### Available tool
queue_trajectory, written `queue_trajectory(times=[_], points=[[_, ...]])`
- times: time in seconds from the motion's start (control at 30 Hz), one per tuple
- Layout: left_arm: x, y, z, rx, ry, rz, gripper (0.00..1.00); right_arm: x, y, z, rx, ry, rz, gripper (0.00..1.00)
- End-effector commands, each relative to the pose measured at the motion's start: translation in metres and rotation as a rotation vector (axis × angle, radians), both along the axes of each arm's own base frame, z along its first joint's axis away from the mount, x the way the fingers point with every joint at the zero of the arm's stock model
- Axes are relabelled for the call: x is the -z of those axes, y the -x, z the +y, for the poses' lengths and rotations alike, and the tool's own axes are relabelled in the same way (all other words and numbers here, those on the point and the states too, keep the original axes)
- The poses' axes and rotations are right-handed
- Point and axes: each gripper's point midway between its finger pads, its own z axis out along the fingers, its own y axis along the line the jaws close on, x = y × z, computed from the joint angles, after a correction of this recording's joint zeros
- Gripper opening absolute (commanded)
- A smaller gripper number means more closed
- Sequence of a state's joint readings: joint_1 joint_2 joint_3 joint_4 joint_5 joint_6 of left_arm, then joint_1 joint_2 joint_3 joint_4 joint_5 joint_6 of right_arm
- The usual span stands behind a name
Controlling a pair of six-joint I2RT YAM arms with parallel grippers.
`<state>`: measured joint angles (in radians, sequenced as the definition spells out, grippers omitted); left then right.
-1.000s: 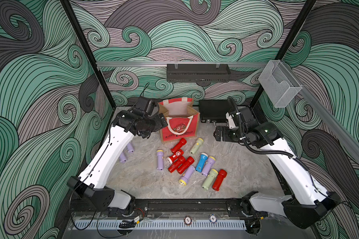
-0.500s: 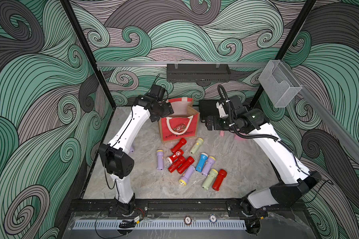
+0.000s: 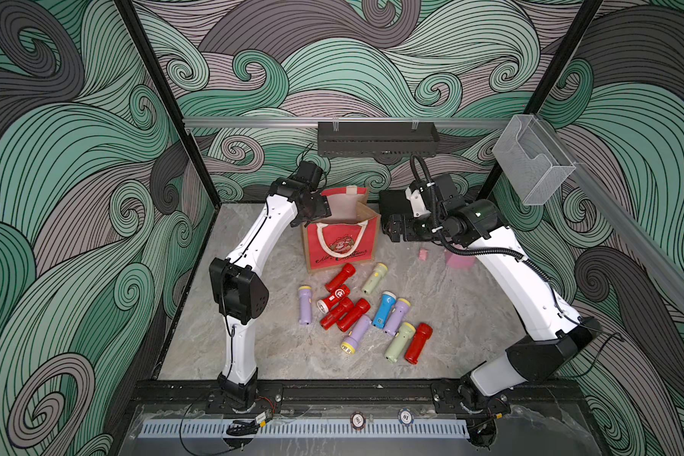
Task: Put the flashlights into the tote bags
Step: Adjust the canvas bag at the center of the board.
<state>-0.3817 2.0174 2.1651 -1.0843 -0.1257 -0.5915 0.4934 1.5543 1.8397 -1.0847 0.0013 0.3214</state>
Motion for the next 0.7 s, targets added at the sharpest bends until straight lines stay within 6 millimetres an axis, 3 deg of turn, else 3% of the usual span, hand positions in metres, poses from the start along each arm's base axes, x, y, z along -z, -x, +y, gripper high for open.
queue_trajectory(times=[0.0,0.2,0.37,0.53,0.67], points=[[-0.016,0.01,0.012,0.019,-0.035,-0.025,0.91,-0.009,-0.003,-0.005,0.014,0.001,-0.034,1.0],[-0.004,-0.008,0.005,0.052,-0.034,-0.016,0.91,-0.008,-0.02,0.003,0.024,-0.004,-0.032,1.0],[0.01,-0.016,-0.001,0.071,-0.035,-0.001,0.83,-0.003,-0.038,0.013,0.021,-0.006,-0.021,1.0],[0.012,-0.013,-0.008,0.083,-0.002,0.01,0.67,0.005,-0.06,0.029,-0.001,-0.011,-0.01,1.0],[0.011,-0.005,-0.009,0.086,0.008,0.029,0.48,0.011,-0.079,0.039,-0.012,-0.007,-0.01,1.0]])
